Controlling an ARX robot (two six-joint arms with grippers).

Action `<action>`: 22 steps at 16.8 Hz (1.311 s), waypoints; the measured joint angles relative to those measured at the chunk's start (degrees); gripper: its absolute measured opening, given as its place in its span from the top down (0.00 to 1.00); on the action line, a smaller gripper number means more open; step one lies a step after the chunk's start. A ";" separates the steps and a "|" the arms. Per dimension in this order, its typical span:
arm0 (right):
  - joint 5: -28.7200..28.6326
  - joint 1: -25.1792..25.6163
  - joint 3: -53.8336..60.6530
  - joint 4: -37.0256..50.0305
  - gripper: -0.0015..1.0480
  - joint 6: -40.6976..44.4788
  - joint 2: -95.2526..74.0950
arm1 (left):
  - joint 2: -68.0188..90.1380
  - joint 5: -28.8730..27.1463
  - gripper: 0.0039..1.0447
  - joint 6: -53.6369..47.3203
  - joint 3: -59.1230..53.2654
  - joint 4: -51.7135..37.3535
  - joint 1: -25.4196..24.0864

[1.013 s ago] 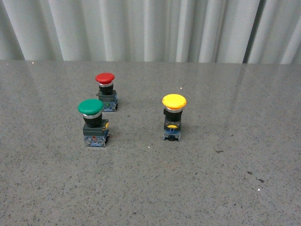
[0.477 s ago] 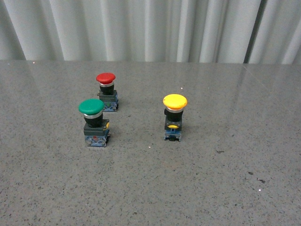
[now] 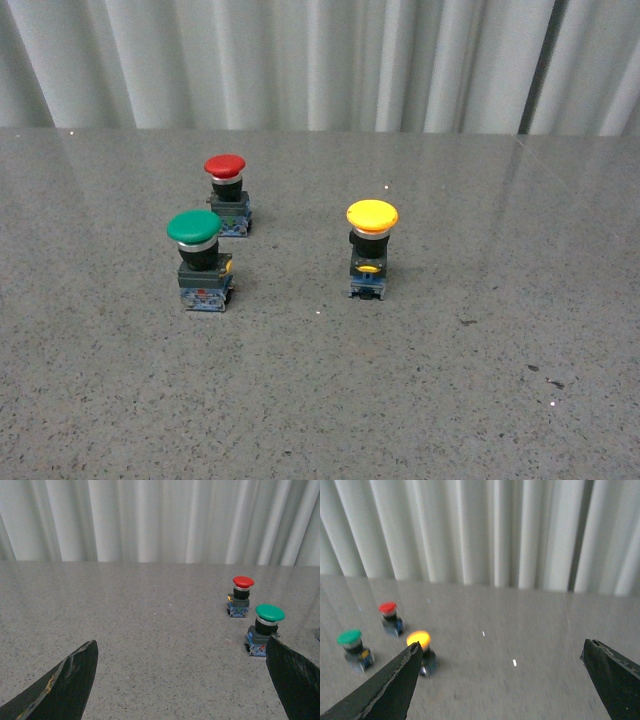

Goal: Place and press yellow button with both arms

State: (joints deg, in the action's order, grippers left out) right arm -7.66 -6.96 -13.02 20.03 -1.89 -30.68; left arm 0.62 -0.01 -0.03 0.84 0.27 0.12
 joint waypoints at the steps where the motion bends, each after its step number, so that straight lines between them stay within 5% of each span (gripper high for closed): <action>1: 0.17 -2.67 -5.01 6.05 0.06 0.02 -8.31 | 0.00 0.00 0.07 0.00 0.00 0.02 0.00; 6: 2.10 -14.01 -27.71 11.15 0.06 0.07 -46.84 | 0.00 0.02 0.06 0.00 0.00 0.00 0.00; 10: 3.61 -17.14 -34.56 8.28 0.07 0.50 -58.64 | 0.00 0.00 0.06 0.00 0.00 -0.02 0.00; 22: 4.98 -19.74 -36.28 5.86 0.98 0.77 -64.87 | 0.00 0.00 0.06 0.00 0.00 -0.02 0.00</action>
State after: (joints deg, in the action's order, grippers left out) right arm -2.68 -26.70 -49.30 25.89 -1.13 -95.55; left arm 0.62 -0.01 -0.03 0.84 0.25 0.12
